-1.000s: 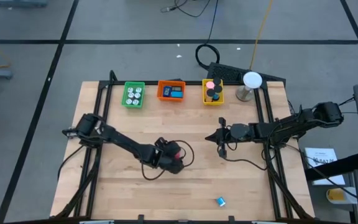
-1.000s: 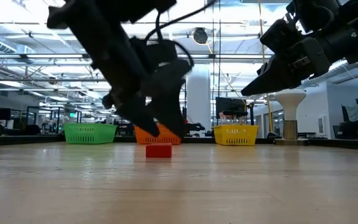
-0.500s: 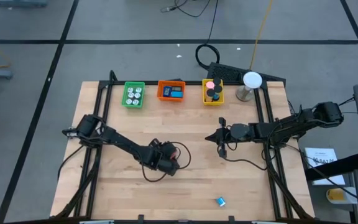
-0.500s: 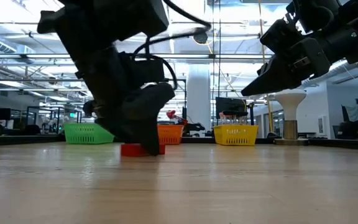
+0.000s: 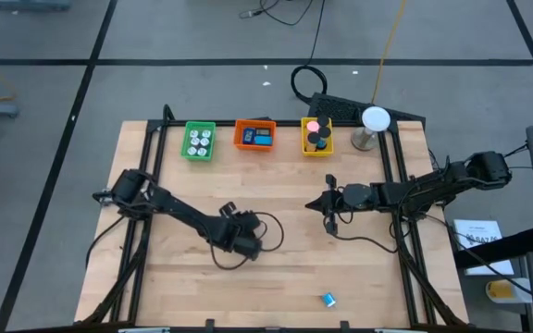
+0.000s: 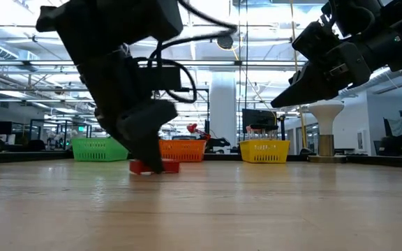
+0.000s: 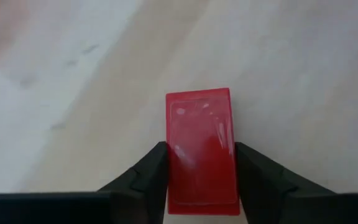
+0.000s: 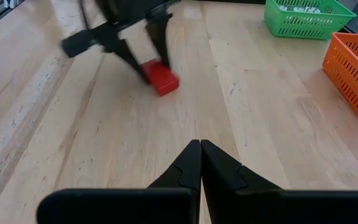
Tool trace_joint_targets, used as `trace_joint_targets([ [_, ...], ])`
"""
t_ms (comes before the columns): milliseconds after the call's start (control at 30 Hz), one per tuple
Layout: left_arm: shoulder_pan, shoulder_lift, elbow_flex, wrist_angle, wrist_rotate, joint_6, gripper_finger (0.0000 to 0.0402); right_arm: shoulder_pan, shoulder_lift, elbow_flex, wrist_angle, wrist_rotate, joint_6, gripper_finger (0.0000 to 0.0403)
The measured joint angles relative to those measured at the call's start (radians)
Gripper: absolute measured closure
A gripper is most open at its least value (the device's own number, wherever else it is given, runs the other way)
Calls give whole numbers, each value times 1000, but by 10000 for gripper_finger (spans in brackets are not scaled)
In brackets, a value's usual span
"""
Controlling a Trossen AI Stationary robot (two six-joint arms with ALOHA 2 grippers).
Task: Pick & Place Office items
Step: Put the red digital clock into the orange bin
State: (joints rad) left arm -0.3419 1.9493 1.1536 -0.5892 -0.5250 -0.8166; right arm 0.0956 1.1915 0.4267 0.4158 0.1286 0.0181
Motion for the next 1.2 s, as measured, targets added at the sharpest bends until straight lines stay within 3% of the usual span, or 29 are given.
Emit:
trace_joint_targets([
  [267, 131, -173, -4, -130, -102, 161, 250, 4, 0, 0, 0, 0, 0, 402],
  [400, 307, -299, -11, -119, -96, 270, 250, 5, 0, 0, 0, 0, 4, 402],
  [533, 566, -356, -12, -86, 17, 328, 250, 5, 0, 0, 3, 0, 3, 402],
  [667, 785, -334, -12, 40, 166, 395, 250, 5, 0, 0, 6, 0, 2, 402],
  [833, 902, -246, -13, 259, 329, 453, 250, 5, 0, 0, 6, 0, 0, 402],
  [1200, 943, -89, 34, 363, 344, 457, 250, 5, 0, 0, 7, 0, 1, 402],
])
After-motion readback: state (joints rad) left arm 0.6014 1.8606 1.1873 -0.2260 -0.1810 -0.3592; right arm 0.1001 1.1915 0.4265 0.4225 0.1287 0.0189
